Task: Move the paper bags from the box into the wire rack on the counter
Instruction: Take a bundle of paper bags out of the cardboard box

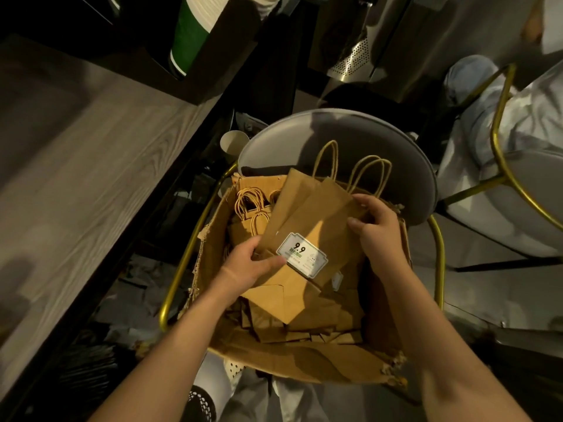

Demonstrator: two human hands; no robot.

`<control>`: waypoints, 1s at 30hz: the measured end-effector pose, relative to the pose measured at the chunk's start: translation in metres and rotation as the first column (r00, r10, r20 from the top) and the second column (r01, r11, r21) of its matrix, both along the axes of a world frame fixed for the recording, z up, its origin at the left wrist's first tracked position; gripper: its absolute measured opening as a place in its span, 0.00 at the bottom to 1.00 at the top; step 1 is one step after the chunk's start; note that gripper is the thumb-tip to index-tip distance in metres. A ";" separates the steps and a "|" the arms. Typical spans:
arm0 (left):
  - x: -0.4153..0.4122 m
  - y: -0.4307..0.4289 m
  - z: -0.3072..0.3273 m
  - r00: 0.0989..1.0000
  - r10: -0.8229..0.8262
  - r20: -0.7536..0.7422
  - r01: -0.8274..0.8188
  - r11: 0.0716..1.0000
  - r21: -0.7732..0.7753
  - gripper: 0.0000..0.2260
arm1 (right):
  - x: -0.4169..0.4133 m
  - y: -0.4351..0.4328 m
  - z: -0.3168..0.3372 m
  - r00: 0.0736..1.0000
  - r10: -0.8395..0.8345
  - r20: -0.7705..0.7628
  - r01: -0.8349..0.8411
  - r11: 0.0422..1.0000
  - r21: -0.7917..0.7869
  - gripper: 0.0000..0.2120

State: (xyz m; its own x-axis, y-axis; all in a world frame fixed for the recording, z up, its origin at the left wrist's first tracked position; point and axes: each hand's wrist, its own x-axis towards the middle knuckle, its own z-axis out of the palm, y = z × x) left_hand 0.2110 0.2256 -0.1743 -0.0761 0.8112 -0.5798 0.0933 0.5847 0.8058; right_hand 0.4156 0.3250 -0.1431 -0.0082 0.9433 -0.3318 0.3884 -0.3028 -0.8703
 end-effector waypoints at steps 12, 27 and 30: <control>-0.013 -0.006 -0.026 0.964 0.077 -0.254 -0.093 0.994 -0.051 0.13 | 0.013 -0.014 -0.051 0.987 -0.130 0.097 0.118 0.986 0.121 0.13; -0.012 -0.028 -0.046 0.933 0.132 -0.336 -0.177 0.978 -0.109 0.14 | 0.035 -0.078 -0.163 0.988 0.061 0.143 0.043 0.774 -0.632 0.31; -0.012 -0.028 -0.045 0.929 0.147 -0.340 -0.196 0.974 -0.116 0.14 | 0.033 -0.078 -0.168 0.991 -0.001 0.134 0.087 0.768 -0.634 0.30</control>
